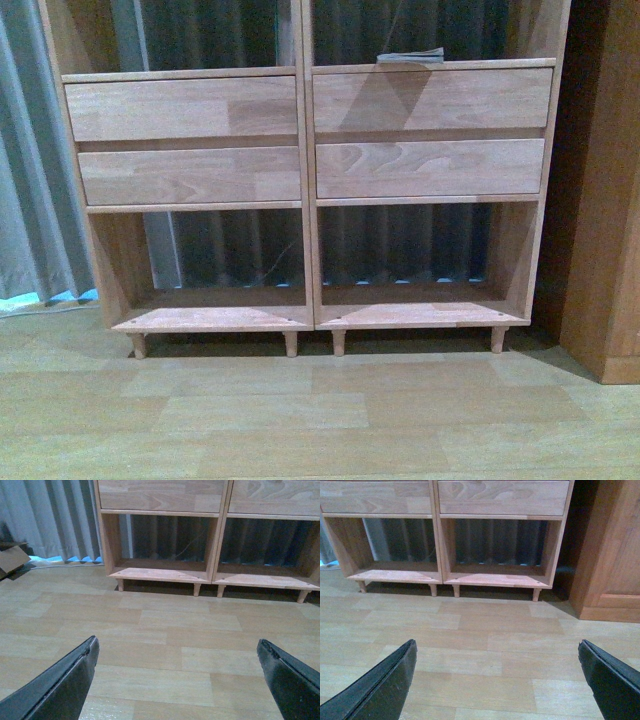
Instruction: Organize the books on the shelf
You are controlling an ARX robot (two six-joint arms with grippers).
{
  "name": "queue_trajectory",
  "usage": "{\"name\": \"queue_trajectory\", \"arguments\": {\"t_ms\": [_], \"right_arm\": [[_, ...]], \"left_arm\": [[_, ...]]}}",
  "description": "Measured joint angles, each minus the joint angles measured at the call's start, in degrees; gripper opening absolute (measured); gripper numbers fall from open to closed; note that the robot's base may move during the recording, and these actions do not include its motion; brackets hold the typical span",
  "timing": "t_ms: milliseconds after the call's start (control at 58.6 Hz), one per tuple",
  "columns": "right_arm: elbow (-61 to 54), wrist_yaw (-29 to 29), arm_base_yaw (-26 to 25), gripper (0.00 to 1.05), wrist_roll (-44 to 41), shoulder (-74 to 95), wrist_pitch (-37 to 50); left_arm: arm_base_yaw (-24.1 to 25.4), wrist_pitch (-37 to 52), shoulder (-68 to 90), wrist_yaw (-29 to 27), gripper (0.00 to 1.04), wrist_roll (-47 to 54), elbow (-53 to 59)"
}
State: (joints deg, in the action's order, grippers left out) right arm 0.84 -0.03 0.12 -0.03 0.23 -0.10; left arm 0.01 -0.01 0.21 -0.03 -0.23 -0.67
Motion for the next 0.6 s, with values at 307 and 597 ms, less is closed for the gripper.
{"name": "queue_trajectory", "arguments": {"t_ms": [307,597], "right_arm": [[0.0,0.0,0.0,0.98,0.0,0.0,0.0],[0.0,0.0,0.0,0.98,0.0,0.0,0.0]], "left_arm": [[0.0,0.0,0.0,0.0,0.97,0.0,0.0],[0.0,0.0,0.0,0.0,0.97,0.0,0.0]]}}
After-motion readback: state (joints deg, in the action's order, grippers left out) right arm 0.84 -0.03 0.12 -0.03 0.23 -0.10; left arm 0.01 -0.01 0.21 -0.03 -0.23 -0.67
